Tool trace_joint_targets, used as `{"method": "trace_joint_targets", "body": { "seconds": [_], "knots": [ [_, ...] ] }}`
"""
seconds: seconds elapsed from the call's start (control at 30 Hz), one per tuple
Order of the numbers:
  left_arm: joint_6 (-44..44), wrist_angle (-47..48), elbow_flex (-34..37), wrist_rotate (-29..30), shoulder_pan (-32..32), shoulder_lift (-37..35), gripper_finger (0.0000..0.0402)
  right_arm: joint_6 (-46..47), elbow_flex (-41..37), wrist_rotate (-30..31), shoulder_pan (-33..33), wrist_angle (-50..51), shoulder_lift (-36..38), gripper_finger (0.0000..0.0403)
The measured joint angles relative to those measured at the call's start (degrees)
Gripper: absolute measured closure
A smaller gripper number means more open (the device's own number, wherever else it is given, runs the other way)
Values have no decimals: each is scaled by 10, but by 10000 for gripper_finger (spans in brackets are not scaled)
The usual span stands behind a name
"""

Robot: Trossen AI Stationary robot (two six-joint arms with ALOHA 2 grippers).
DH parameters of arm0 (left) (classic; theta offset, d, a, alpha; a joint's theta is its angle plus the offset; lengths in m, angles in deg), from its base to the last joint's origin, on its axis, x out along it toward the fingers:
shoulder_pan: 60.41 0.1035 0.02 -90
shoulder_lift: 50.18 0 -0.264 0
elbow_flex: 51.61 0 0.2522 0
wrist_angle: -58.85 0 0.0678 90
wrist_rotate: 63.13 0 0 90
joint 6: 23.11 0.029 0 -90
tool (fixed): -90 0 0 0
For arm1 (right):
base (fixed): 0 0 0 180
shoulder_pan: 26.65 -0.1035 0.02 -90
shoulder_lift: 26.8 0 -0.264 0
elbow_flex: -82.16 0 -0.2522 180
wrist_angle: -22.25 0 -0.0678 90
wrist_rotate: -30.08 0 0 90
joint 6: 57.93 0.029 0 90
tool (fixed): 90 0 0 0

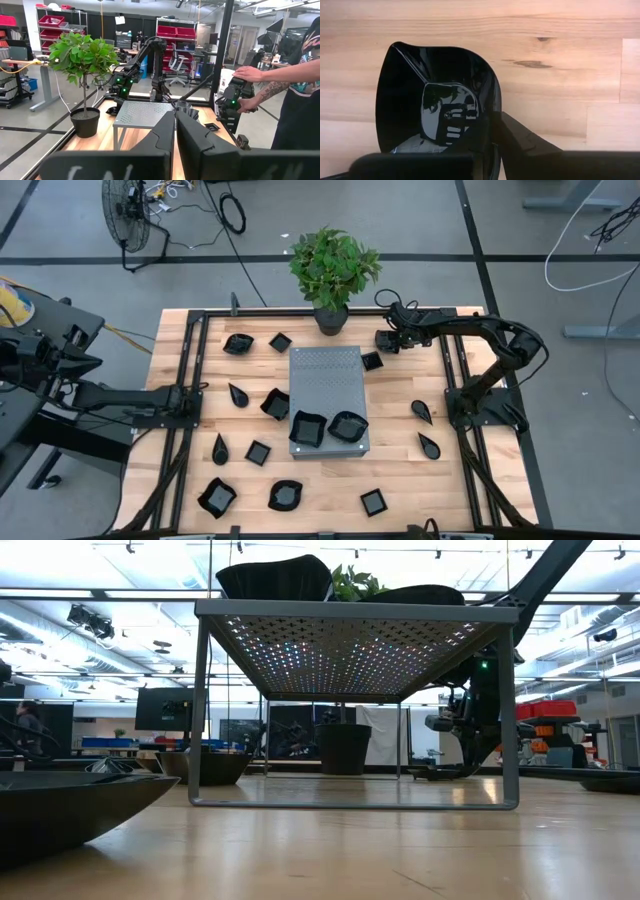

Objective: Pick & Place Mini shaped plates
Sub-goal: Stack the black bowl on top of the black bowl on the shelf

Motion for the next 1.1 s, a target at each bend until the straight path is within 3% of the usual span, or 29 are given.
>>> {"method": "trace_joint_targets", "body": {
  "seconds": [0.67, 0.97, 1.1],
  "knots": [
    [0, 0, 0, 0, 0, 0, 378, -1, -1, -15, 2, -6, 54, 400],
    [0, 0, 0, 0, 0, 0, 378, -23, -1, -29, -2, 3, 171, 401],
    [0, 0, 0, 0, 0, 0, 378, -83, -1, -43, -17, 29, 236, 402]
  ]
}}
